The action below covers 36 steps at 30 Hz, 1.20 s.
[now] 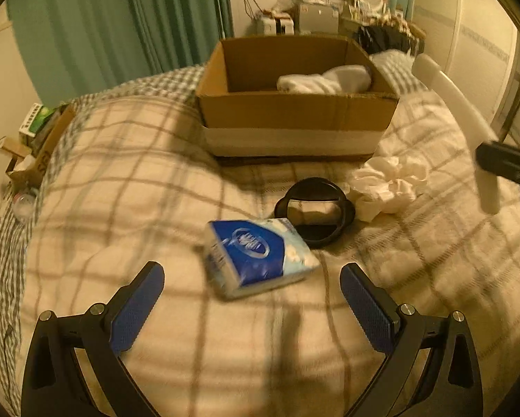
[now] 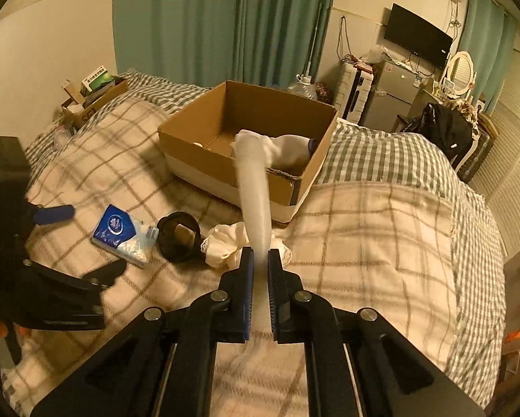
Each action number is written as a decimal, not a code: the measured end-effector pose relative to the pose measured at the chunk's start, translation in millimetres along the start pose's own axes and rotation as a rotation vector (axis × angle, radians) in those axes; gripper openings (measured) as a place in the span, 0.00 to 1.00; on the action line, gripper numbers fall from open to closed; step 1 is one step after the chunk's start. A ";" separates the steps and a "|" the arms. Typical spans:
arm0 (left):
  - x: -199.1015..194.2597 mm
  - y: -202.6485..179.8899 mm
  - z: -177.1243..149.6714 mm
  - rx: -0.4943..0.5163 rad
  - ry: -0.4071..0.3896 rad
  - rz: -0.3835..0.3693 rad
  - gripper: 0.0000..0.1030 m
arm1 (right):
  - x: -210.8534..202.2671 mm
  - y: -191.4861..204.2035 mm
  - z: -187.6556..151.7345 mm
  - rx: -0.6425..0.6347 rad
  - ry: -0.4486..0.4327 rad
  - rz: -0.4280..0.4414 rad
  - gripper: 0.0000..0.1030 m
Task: Organize objects
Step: 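Grasp the blue tissue pack with the left tool, then carry the tissue pack and plastic tube into the box and open both tools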
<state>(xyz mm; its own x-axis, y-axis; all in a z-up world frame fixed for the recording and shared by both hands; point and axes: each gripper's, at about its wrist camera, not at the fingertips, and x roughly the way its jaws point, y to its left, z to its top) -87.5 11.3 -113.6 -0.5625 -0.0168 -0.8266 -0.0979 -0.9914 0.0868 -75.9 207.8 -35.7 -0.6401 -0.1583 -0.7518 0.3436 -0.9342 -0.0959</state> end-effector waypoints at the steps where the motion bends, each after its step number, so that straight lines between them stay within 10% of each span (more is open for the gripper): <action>1: 7.5 -2.1 2.8 0.002 0.013 0.013 1.00 | 4.1 -0.9 0.2 0.007 0.000 0.006 0.07; 10: 55.0 -15.4 5.7 0.056 0.106 0.031 0.99 | 31.2 -5.2 -10.7 0.054 0.042 0.088 0.07; 15: 46.7 -9.9 1.6 0.039 0.091 -0.007 0.81 | 26.2 3.0 -10.3 0.036 0.039 0.090 0.07; 36: -81.6 9.9 45.7 -0.013 -0.171 -0.120 0.79 | -64.6 15.0 31.5 -0.037 -0.107 -0.014 0.07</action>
<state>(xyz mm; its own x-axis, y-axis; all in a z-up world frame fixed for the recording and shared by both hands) -80.1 8.8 -19.9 -0.6789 0.1227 -0.7239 -0.1627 -0.9866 -0.0146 -51.0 194.0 32.0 -0.7138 -0.1801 -0.6768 0.3580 -0.9244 -0.1316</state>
